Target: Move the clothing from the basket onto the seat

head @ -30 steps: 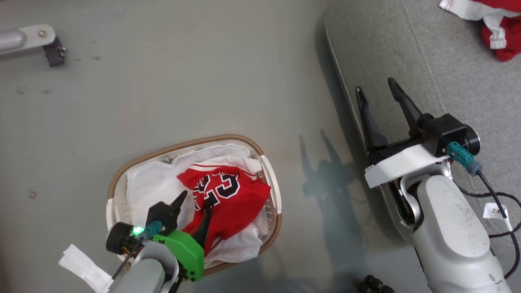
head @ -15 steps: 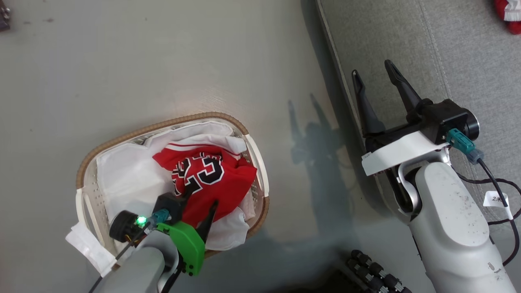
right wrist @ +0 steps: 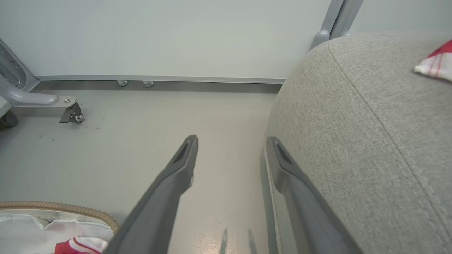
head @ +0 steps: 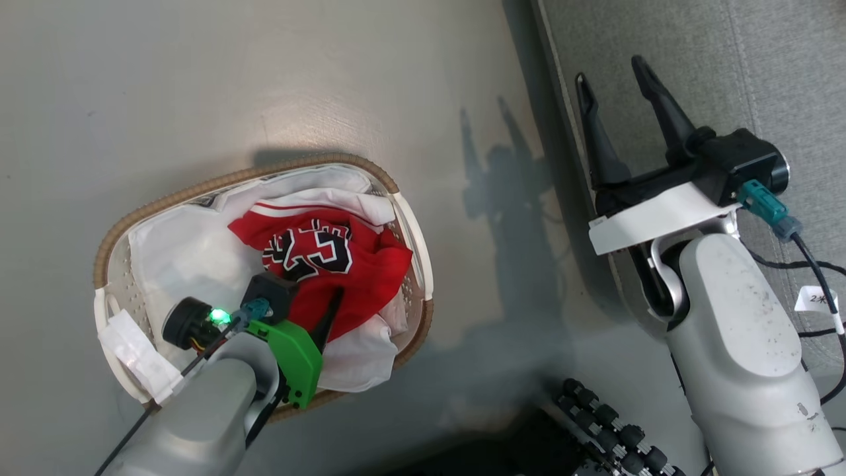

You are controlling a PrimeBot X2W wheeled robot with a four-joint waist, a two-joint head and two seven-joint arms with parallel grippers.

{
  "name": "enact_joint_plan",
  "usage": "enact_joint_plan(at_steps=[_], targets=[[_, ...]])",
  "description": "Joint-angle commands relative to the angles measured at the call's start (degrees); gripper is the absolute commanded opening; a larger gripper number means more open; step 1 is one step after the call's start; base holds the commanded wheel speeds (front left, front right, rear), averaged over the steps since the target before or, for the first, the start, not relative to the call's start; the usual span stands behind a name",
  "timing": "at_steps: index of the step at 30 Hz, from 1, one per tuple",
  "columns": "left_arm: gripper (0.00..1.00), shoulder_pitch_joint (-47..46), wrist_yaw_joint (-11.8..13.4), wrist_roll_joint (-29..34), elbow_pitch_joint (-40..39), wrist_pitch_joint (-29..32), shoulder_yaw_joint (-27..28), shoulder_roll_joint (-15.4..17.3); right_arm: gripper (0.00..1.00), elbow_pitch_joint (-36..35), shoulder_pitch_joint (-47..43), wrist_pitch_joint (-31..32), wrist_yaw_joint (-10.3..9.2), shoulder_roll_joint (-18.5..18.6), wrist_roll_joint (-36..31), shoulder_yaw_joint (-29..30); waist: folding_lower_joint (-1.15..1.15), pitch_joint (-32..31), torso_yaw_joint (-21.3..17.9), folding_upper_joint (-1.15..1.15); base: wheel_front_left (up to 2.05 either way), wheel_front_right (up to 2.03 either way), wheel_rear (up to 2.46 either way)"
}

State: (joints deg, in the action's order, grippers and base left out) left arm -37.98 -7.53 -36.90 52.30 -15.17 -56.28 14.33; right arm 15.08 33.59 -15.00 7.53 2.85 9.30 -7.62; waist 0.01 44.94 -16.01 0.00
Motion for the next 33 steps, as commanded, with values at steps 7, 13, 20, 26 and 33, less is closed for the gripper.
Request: enact_joint_plan(at_steps=[7, 13, 20, 26, 33], targets=[[1.00, -4.1, 0.1, -1.6, 1.9, 0.0, -0.9, 0.2, 1.00, -1.8, 2.3, -0.3, -0.08, 0.2, 1.2, -0.2, -0.01, 4.0, 0.3, 0.00, 0.00, 0.00, 0.00], [1.00, -6.2, 0.1, -2.9, 3.0, 0.0, -2.2, 0.5, 1.00, -2.8, 3.1, -0.3, -0.08, 0.2, 0.3, -0.7, -0.01, 5.8, 0.4, 0.00, 0.00, 0.00, 0.00], [1.00, -8.3, 0.1, -4.6, 4.4, 0.0, -3.8, 0.5, 1.00, -3.6, 3.4, -0.3, -0.08, 0.2, -0.4, -0.6, -0.01, 7.6, 0.5, 0.00, 0.00, 0.00, 0.00], [1.00, -9.1, 0.1, -6.0, 5.7, 0.0, -6.6, 0.0, 1.00, -3.6, 3.6, -0.3, -0.08, 0.2, -0.3, -0.9, -0.01, 7.9, 0.4, 0.00, 0.00, 0.00, 0.00], [1.00, -9.5, 0.1, -8.4, 7.6, 0.0, -9.7, -0.3, 1.00, -3.4, 3.7, -0.3, -0.08, 0.1, -0.6, -1.0, -0.01, 7.7, 0.1, 0.00, 0.00, 0.00, 0.00]])
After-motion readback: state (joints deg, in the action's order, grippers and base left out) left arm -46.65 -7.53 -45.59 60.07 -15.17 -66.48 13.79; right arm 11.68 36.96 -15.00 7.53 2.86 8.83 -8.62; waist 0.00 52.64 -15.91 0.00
